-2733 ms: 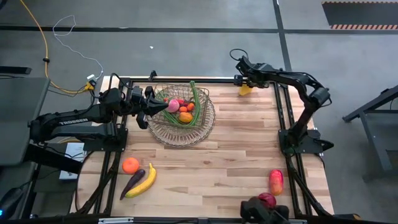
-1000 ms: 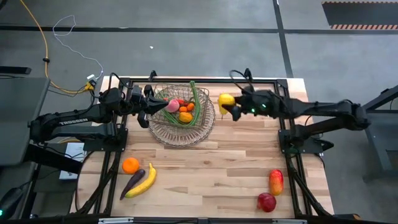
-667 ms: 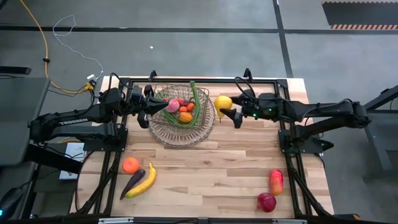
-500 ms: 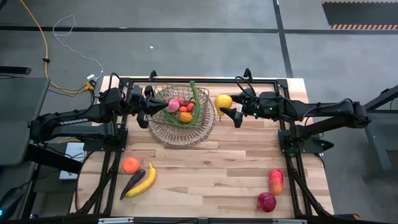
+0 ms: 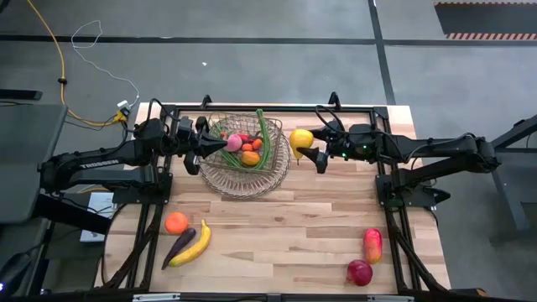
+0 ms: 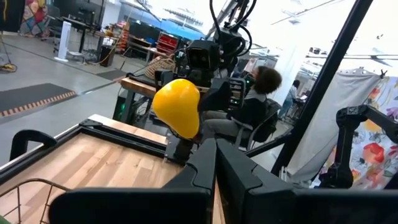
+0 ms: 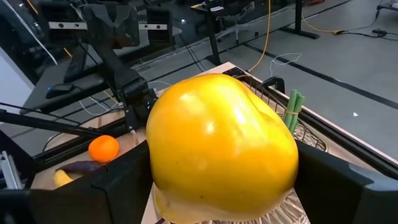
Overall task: Build produce basket
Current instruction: Put the yellow pear into the wire basket
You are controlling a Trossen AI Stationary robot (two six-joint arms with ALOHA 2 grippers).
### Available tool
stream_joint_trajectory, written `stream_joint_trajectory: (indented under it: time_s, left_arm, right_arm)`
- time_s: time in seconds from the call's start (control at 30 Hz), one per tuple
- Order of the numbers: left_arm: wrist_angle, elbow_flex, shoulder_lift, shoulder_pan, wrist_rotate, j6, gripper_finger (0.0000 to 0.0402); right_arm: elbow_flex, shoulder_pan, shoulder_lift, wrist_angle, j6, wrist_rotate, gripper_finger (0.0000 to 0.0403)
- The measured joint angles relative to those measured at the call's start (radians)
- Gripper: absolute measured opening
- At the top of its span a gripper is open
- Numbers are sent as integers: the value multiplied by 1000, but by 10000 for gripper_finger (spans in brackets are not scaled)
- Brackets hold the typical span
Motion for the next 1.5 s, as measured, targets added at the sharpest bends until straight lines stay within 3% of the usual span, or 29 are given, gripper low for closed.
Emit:
stream_joint_trajectory:
  time_s: [1.17, 1.5]
  left_arm:
    - [-14, 0, 0, 0, -36, 76, 0]
    - [-4, 0, -31, 0, -19, 34, 0]
  right_arm:
    - [1, 0, 0, -32, -2, -11, 320]
    - [1, 0, 0, -36, -2, -30, 320]
